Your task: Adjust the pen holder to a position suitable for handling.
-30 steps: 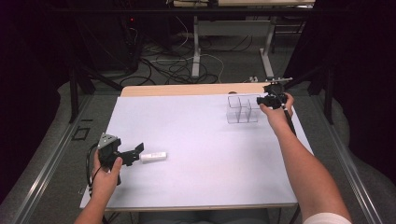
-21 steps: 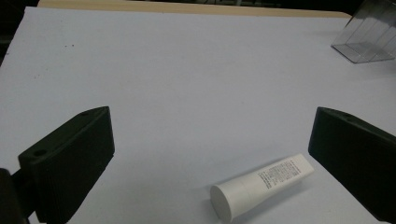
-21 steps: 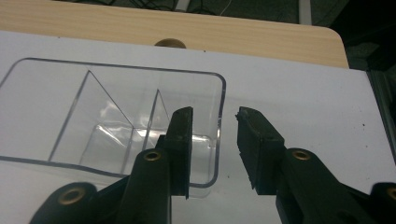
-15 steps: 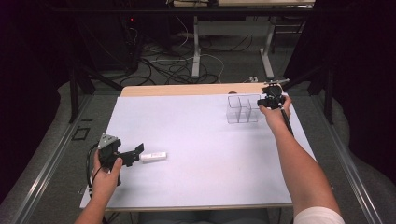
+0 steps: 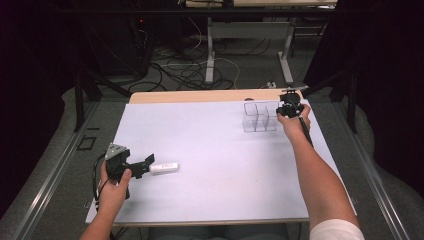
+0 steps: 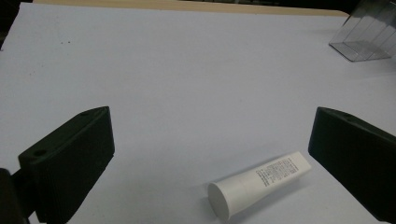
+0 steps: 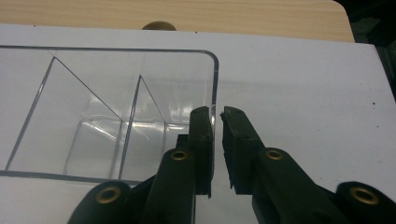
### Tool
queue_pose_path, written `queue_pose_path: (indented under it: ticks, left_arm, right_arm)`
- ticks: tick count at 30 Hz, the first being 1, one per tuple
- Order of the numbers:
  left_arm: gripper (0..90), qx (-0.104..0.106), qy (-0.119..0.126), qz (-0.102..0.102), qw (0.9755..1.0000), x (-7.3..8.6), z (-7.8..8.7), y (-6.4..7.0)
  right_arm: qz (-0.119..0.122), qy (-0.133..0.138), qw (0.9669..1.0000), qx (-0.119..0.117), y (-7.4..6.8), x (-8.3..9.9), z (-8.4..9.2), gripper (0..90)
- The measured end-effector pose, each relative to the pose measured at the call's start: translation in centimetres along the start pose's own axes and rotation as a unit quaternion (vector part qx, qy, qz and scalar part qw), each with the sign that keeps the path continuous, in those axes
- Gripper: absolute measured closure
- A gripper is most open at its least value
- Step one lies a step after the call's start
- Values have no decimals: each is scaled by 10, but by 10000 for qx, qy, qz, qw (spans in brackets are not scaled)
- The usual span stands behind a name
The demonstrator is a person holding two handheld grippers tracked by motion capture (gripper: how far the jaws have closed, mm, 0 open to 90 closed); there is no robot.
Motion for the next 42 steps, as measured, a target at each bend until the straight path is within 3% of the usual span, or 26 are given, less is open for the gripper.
queue_pose_path:
  ticks: [9,12,30,42]
  left_arm:
    - [4,6,-1,-2,10000,0,0,0]
    - [4,7,-11,-13,10000,0,0,0]
    - [4,12,-7,-30,10000,0,-2,1]
    - [4,4,22,-50,10000,-1,-2,3]
  right_arm:
    - [25,34,9999,98,-2,0,-2,873]
    - [-129,25,9999,88,-2,0,-2,881]
    - [-310,-40,9994,119,-4,4,2,884]
    - [-130,-188,9997,-9,-37,16,7,885]
Point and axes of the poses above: each handheld gripper's, and its own axes: z roughly backward along the jaws, x roughly out of its underside, y roughly to its right, the point moved 8 cm from there along -z, roughly forward along the jaws, and after that the axes turned 13 degrees about -y, right-handed, at the moved point
